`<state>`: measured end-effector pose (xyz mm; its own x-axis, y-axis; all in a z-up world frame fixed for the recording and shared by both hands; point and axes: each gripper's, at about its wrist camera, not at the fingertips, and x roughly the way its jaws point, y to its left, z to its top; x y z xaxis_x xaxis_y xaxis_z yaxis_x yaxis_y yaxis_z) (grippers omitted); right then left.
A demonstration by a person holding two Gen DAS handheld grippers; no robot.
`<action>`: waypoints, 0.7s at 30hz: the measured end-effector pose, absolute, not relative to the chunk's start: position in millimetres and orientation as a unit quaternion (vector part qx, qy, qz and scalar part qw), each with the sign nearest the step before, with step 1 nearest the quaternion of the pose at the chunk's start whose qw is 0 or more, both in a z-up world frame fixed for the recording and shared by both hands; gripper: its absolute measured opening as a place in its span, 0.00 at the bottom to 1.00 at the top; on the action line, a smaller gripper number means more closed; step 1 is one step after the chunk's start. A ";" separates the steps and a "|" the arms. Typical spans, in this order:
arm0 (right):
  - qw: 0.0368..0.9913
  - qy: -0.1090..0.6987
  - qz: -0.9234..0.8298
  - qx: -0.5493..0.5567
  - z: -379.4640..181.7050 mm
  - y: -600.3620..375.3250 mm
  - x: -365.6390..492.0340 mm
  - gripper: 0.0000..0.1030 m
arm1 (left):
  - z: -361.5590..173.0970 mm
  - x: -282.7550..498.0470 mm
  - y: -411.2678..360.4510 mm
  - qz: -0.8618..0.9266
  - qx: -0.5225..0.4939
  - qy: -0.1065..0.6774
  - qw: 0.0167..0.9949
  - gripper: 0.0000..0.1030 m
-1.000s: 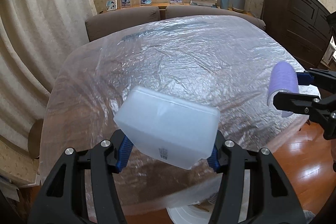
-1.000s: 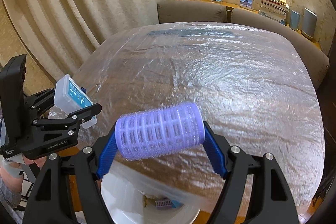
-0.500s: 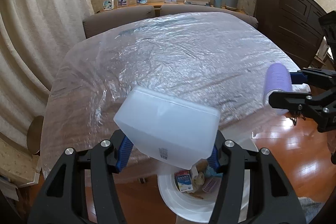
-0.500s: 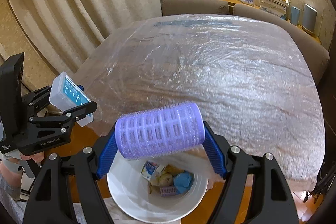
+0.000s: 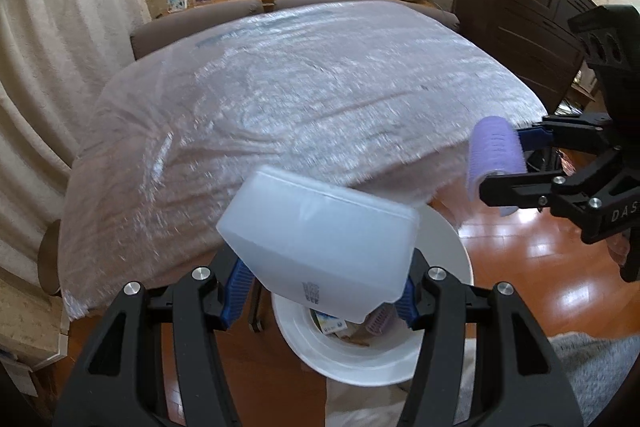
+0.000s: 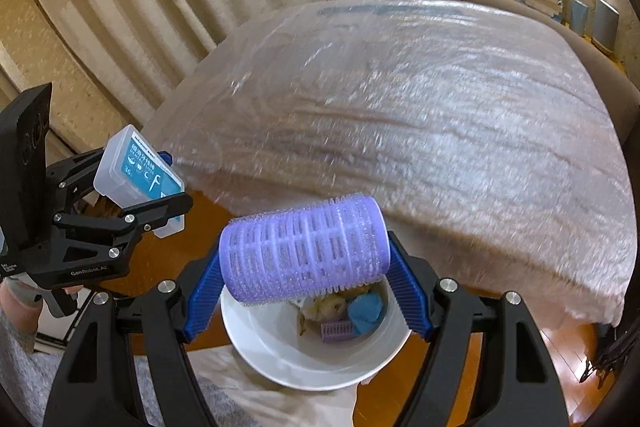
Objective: Collect trash
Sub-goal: 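Carry the white box and purple roller over the white bin with both tools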
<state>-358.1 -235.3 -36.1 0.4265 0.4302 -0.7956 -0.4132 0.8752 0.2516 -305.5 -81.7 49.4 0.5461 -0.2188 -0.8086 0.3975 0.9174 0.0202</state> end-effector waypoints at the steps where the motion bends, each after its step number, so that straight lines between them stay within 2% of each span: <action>1: 0.842 0.477 0.250 0.008 -38.4 -235.4 -360.0 0.71 | 46.5 -308.3 -82.3 -0.178 0.104 0.446 0.871 0.57; 21: 0.805 0.538 0.249 -0.028 -109.9 -214.0 -368.6 0.71 | -27.9 -317.2 -98.4 -0.205 0.133 0.509 0.825 0.57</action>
